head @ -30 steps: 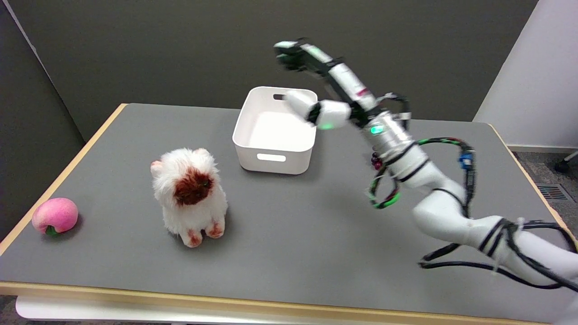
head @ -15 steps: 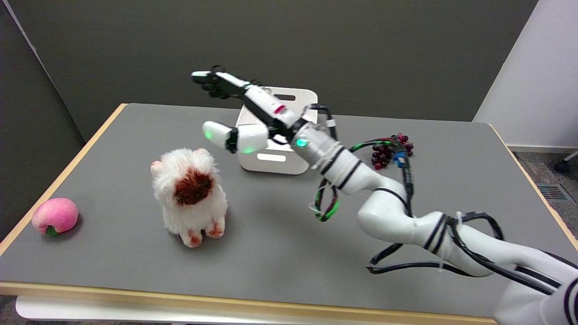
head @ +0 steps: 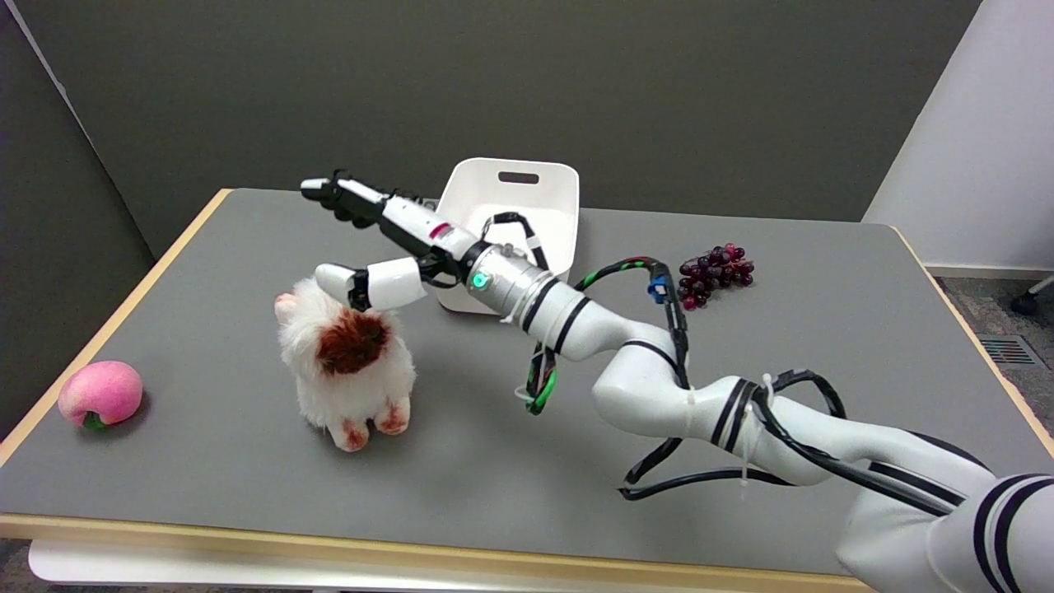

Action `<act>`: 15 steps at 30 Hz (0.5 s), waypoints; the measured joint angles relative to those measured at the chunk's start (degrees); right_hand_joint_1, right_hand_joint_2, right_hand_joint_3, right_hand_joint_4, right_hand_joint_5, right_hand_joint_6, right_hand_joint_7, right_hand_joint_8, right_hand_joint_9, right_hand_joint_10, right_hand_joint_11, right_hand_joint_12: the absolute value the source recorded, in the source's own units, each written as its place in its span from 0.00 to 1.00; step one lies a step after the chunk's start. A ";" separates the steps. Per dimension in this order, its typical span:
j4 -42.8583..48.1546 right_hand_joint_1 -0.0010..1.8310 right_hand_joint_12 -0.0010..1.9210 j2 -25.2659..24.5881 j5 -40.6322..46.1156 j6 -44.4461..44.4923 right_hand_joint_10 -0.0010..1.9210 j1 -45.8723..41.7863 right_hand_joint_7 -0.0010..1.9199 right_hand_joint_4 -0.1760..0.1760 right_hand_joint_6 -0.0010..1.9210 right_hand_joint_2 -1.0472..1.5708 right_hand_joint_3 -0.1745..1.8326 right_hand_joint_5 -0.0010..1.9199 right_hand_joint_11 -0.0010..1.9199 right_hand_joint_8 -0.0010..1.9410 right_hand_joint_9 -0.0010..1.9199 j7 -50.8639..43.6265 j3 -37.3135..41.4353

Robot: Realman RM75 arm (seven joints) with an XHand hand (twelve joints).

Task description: Pick up the plush toy.

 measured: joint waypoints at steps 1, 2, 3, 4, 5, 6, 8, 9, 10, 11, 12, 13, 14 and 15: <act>-0.52 0.27 0.55 -0.30 0.30 -0.29 0.32 0.13 0.07 0.70 0.18 0.62 0.57 0.03 0.00 0.15 0.05 -0.04 -0.29; -1.05 0.27 0.55 -0.56 0.66 -0.62 0.32 0.19 0.06 0.69 0.18 0.62 0.57 0.03 0.00 0.15 0.05 -0.07 -0.54; -1.56 0.27 0.55 -0.82 0.99 -0.90 0.32 0.20 0.06 0.69 0.18 0.62 0.57 0.03 0.00 0.15 0.05 -0.11 -0.81; -1.97 0.27 0.55 -1.03 1.31 -1.14 0.32 0.19 0.06 0.69 0.18 0.62 0.57 0.03 0.00 0.15 0.05 -0.15 -1.03; -2.26 0.27 0.55 -1.18 1.58 -1.29 0.32 0.14 0.06 0.69 0.18 0.62 0.57 0.03 0.00 0.15 0.05 -0.17 -1.18; -2.67 0.27 0.55 -1.34 1.91 -1.51 0.32 -0.01 0.06 0.69 0.18 0.62 0.57 0.03 0.00 0.15 0.04 -0.20 -1.41; -3.32 0.27 0.55 -1.60 2.46 -1.89 0.32 -0.40 0.06 0.69 0.18 0.62 0.57 0.03 0.00 0.15 0.04 -0.24 -1.74; -3.60 0.27 0.55 -1.69 2.71 -2.04 0.32 -0.60 0.06 0.69 0.18 0.62 0.57 0.03 0.00 0.15 0.04 -0.26 -1.88; -3.86 0.27 0.55 -1.77 2.93 -2.16 0.32 -0.80 0.06 0.69 0.18 0.62 0.57 0.03 0.00 0.15 0.04 -0.28 -1.99; -4.03 0.27 0.56 -1.82 3.13 -2.24 0.32 -0.94 0.06 0.69 0.18 0.62 0.57 0.04 0.00 0.14 0.05 -0.29 -2.08; -4.27 0.27 0.56 -1.91 3.49 -2.37 0.31 -1.13 0.06 0.69 0.18 0.62 0.57 0.04 0.00 0.14 0.05 -0.31 -2.19; -4.45 0.27 0.56 -1.96 3.84 -2.46 0.32 -1.29 0.07 0.69 0.18 0.62 0.57 0.04 0.00 0.14 0.05 -0.33 -2.29; -4.64 0.26 0.55 -2.00 4.21 -2.55 0.32 -1.46 0.07 0.67 0.19 0.63 0.58 0.04 0.00 0.15 0.05 -0.34 -2.38; -4.83 0.26 0.55 -2.04 4.63 -2.59 0.32 -1.66 0.07 0.67 0.19 0.63 0.58 0.04 0.00 0.15 0.05 -0.35 -2.46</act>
